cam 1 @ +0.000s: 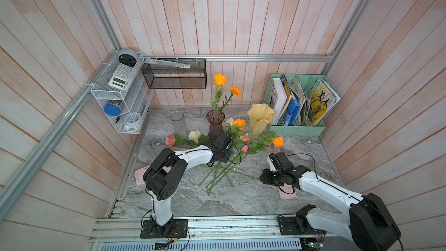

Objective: Arrange the flowers in different vases according to their colors
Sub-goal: Pick up the flower at the center of the board.

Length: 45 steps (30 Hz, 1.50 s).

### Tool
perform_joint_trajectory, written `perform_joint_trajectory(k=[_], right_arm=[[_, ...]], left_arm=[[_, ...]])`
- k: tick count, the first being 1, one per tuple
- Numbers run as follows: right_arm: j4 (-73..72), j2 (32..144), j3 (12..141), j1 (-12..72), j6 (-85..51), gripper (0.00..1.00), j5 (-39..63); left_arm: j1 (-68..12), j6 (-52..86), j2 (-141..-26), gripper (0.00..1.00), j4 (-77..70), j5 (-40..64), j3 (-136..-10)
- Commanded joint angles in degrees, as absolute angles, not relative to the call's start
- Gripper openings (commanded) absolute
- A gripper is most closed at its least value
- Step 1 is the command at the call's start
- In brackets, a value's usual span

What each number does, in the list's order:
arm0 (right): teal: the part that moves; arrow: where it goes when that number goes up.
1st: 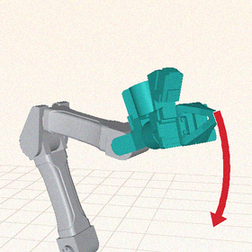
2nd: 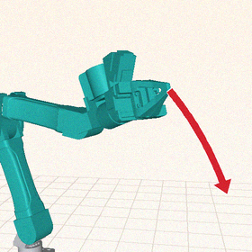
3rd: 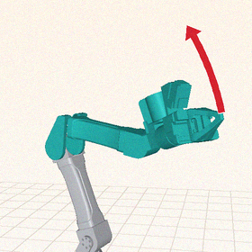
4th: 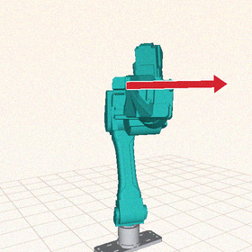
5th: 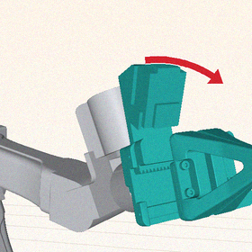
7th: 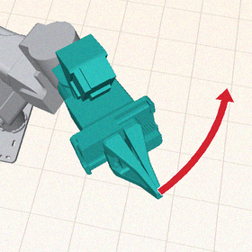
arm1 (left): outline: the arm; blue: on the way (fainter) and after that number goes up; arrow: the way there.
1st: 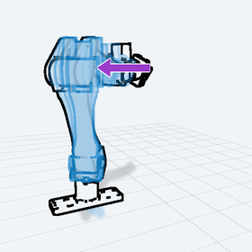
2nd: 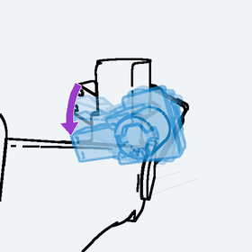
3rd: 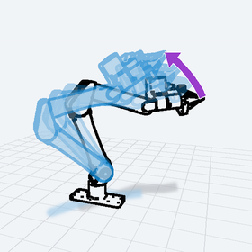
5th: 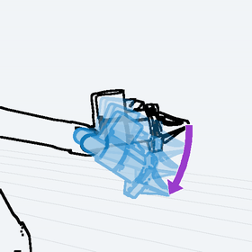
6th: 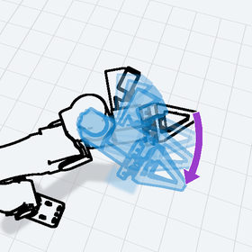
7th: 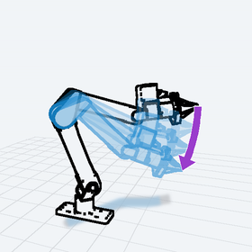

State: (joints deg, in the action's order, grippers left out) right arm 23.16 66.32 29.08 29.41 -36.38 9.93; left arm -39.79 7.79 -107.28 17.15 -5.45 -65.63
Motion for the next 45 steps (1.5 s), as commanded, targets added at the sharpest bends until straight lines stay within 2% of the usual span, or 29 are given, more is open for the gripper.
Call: perform_joint_trajectory(k=[1,6,16,21,23,34,39,45], right_arm=[[23.40,66.69,28.56,29.01,-36.30,0.40,9.45],[23.09,66.28,27.79,29.04,-36.52,0.40,9.21],[22.40,66.71,27.50,29.00,-36.65,0.40,9.40],[21.91,67.05,27.33,29.02,-36.67,0.40,9.56],[21.80,67.20,27.13,29.01,-36.74,0.40,9.67],[20.78,67.86,26.73,29.03,-36.91,0.40,10.07],[20.57,68.03,26.63,29.05,-36.83,0.40,10.19],[20.76,67.48,26.46,29.01,-36.83,0.40,10.00]], left_arm=[[-39.46,8.00,-108.77,0.54,17.65,-3.75,-66.99],[-39.29,8.00,-108.63,0.40,17.24,-3.57,-66.79],[-39.28,10.15,-106.85,0.25,17.57,-4.39,-65.97],[-39.28,10.37,-106.14,0.13,17.31,-4.47,-65.34],[-39.22,10.70,-105.68,0.10,17.10,-4.53,-65.19],[-39.20,11.51,-103.17,0.11,17.07,-4.17,-64.16],[-39.24,11.51,-103.67,0.28,16.99,-2.22,-63.81],[-39.21,11.69,-103.84,0.29,16.70,-2.58,-63.45]])
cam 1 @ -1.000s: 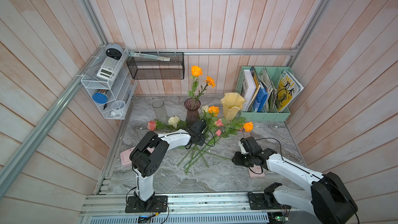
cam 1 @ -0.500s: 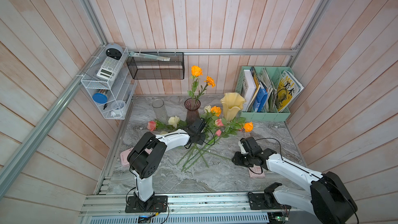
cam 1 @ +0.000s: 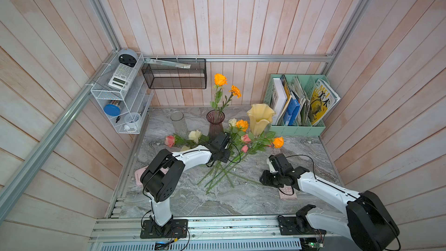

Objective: Arrange the flowers in different vases according to their colors
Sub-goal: Pick up the flower at the center of the board.

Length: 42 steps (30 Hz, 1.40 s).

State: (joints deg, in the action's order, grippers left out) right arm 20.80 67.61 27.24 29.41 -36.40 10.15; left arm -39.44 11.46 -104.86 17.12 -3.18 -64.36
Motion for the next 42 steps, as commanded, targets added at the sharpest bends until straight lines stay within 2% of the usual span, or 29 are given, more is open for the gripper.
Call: perform_joint_trajectory(k=[1,7,24,29,42], right_arm=[[20.75,67.35,26.32,29.05,-36.87,0.40,9.93],[20.95,67.06,26.28,29.00,-36.91,0.40,9.94],[21.25,67.06,26.53,29.01,-36.83,0.40,9.49],[21.01,67.53,26.54,29.09,-36.83,0.40,9.55],[19.90,68.83,26.44,29.01,-36.75,0.40,9.67]], left_arm=[[-39.26,11.70,-104.01,0.29,16.85,-2.87,-63.52],[-38.90,11.56,-104.59,0.26,18.46,-6.24,-64.16],[-37.13,12.04,-103.33,0.15,16.37,-3.43,-62.67],[-37.46,12.20,-101.12,0.00,15.75,-2.11,-62.06],[-43.78,11.01,-86.28,0.00,16.82,-8.75,-57.77]])
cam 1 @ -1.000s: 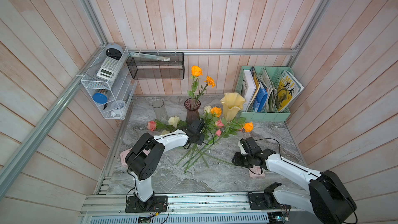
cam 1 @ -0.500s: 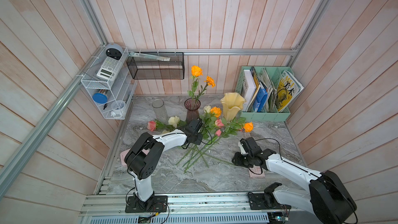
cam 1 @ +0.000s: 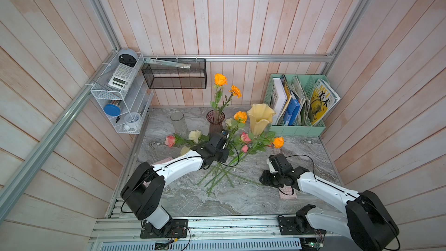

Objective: Arrange the flowers in different vases according to their colors
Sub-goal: Pick up the flower at the center of the board, then insert the flower into the vase.

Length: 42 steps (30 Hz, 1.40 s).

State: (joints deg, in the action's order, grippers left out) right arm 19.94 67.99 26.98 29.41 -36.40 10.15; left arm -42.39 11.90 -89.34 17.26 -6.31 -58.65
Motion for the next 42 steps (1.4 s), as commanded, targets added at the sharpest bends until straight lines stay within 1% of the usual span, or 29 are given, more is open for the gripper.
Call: perform_joint_trajectory(k=[1,6,11,14,16,18,22,25,31,34,42], right_arm=[[19.93,68.99,26.61,29.00,-36.74,0.40,9.61],[20.33,69.13,26.98,29.03,-36.57,0.40,9.58],[20.14,69.36,26.99,29.01,-36.56,0.40,9.59],[19.72,70.38,27.25,29.03,-36.56,0.40,9.85],[19.29,71.30,27.50,29.03,-36.47,0.40,10.08],[18.93,72.12,27.67,29.05,-36.47,0.40,10.19],[18.84,73.39,28.38,29.01,-36.15,0.40,10.56],[18.83,73.65,28.57,29.01,-36.12,0.40,10.55],[19.69,74.88,29.26,29.05,-35.60,0.40,10.73],[20.45,75.45,29.73,29.05,-35.00,0.40,10.20],[21.01,77.02,30.70,28.83,-33.66,0.40,10.10]], left_arm=[[-44.84,10.54,-84.68,0.00,16.35,-9.83,-57.49],[-47.18,10.12,-74.18,0.00,11.54,-11.47,-56.33],[-47.29,6.91,-63.59,0.00,0.97,-11.23,-54.59],[-47.29,3.65,-60.61,0.00,-5.16,-13.08,-54.98],[-47.20,0.53,-60.58,0.00,-11.26,-18.29,-54.92],[-46.59,-2.92,-62.14,0.00,-19.94,-23.06,-53.86],[-40.76,-3.15,-68.51,0.00,-33.41,-21.04,-54.66],[-38.31,-5.88,-74.86,0.00,-44.85,-21.02,-55.35],[-33.31,-4.38,-86.21,0.00,-54.36,-16.44,-61.13],[-31.96,-4.37,-91.51,0.00,-60.53,-15.73,-62.30],[-30.84,-3.64,-99.47,0.00,-69.21,-15.81,-61.72]])
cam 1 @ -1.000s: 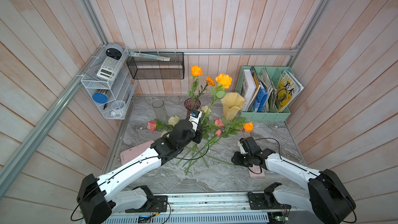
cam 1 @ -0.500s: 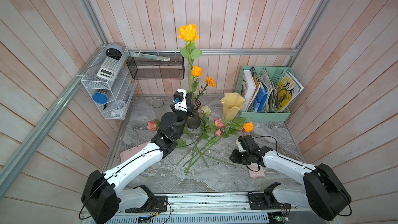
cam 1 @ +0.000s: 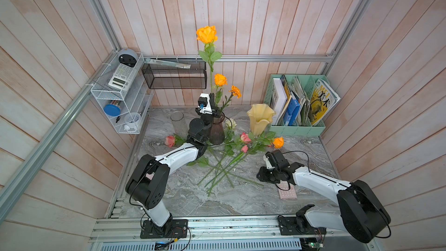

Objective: Arrange the flowers in different vases according to their colors
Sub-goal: Insert the flower into the vase.

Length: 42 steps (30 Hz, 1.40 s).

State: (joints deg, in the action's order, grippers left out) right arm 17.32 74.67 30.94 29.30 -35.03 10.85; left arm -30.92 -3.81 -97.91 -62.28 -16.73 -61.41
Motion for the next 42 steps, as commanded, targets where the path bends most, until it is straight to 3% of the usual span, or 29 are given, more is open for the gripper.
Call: perform_joint_trajectory(k=[1,18,23,26,28,30,33,42], right_arm=[[20.95,77.31,30.80,28.83,-33.58,0.40,10.34],[21.10,76.12,30.47,28.83,-33.49,0.40,10.68],[21.33,76.03,30.54,28.85,-33.48,0.40,10.55],[21.45,75.79,30.47,28.83,-33.74,0.40,10.46],[21.31,75.27,30.19,28.84,-34.08,0.40,10.88],[21.33,74.31,29.79,28.83,-34.35,0.40,10.90],[21.44,72.92,29.36,28.83,-34.66,0.40,10.75],[22.34,70.10,29.04,28.83,-34.66,0.40,10.67]], left_arm=[[-30.76,-3.61,-100.24,0.00,-70.06,-15.86,-61.45],[-31.61,-1.46,-104.35,0.02,-75.93,-18.18,-52.47],[-32.47,-1.34,-103.61,0.29,-75.31,-18.45,-50.15],[-32.86,-0.40,-102.63,0.64,-74.48,-18.88,-49.24],[-32.99,0.27,-101.13,0.80,-73.03,-18.73,-48.62],[-33.27,0.95,-98.75,0.89,-69.44,-17.79,-48.31],[-34.75,0.90,-93.95,0.98,-63.45,-17.62,-46.83],[-42.17,2.74,-73.63,1.00,-30.20,-22.83,-42.30]])
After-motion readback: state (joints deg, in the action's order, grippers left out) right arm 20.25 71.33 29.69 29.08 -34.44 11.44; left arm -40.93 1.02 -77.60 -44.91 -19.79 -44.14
